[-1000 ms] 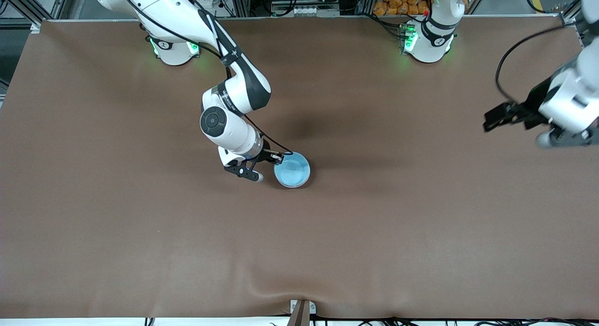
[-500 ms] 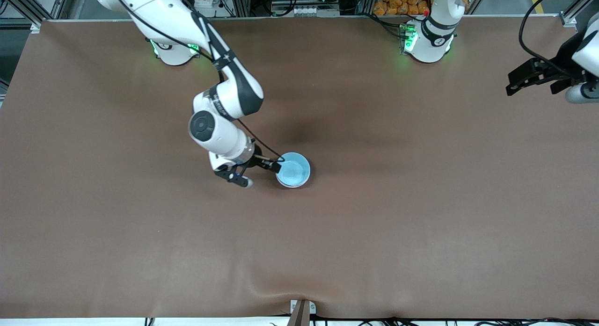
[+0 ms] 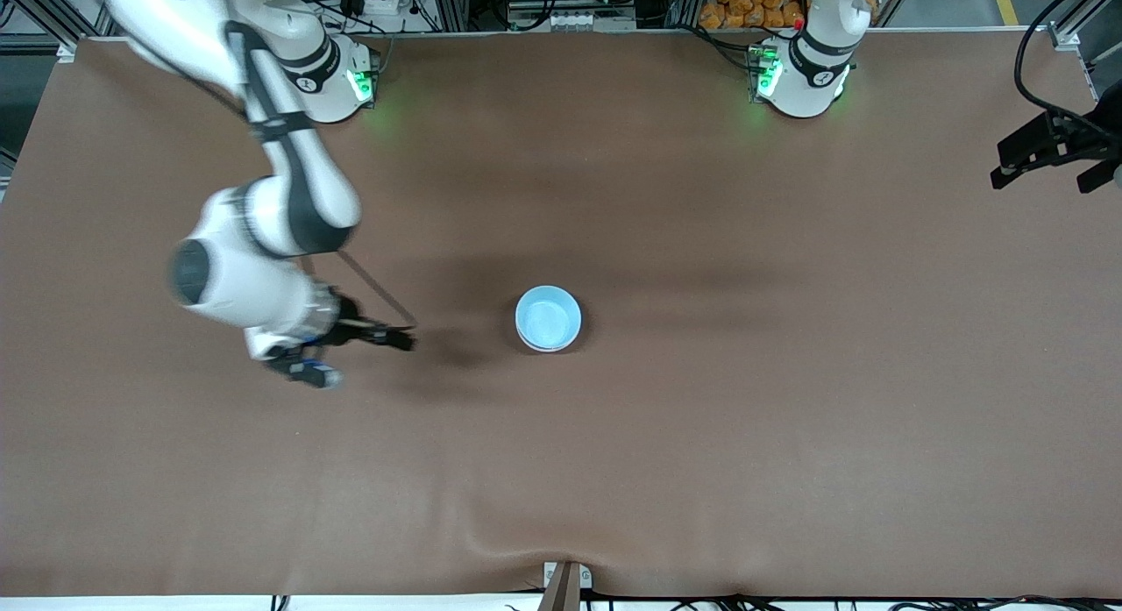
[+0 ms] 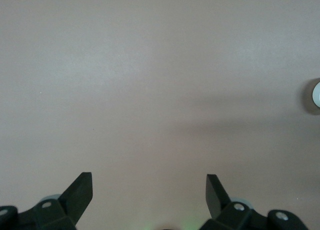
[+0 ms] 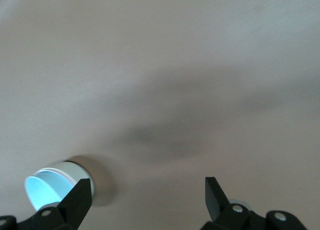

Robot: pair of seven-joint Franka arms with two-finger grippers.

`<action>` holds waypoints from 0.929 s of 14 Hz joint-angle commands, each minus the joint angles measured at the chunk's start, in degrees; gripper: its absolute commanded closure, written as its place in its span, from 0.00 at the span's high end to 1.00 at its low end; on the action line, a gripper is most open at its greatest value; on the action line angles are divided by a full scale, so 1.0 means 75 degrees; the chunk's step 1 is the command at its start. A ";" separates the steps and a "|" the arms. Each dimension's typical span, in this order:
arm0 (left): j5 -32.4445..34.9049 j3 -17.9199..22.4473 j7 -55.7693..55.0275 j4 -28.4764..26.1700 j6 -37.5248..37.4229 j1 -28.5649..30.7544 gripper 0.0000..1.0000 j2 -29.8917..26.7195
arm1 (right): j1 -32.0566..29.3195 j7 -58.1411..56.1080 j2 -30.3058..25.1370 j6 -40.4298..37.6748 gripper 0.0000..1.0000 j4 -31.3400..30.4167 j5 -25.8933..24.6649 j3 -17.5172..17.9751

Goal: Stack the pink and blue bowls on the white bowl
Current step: 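Open the right gripper and withdraw it from the stacked bowls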

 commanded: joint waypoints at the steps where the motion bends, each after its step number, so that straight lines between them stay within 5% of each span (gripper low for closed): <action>1: 0.0149 -0.0027 0.0001 -0.0239 0.0078 -0.0050 1.00 -0.0101 | -0.1099 -0.1092 -0.0926 -0.1027 1.00 -0.0274 -0.0771 0.0102; 8: -0.0097 -0.0051 -0.0210 -0.0358 0.0090 -0.0003 1.00 -0.0078 | -0.1900 -0.2596 -0.2638 -0.2388 1.00 -0.0145 -0.2600 -0.0226; 13: -0.0109 -0.0051 -0.0268 -0.0265 0.0066 -0.0061 1.00 -0.0054 | -0.1935 -0.2784 -0.2827 -0.3934 1.00 0.1153 -0.3024 -0.0366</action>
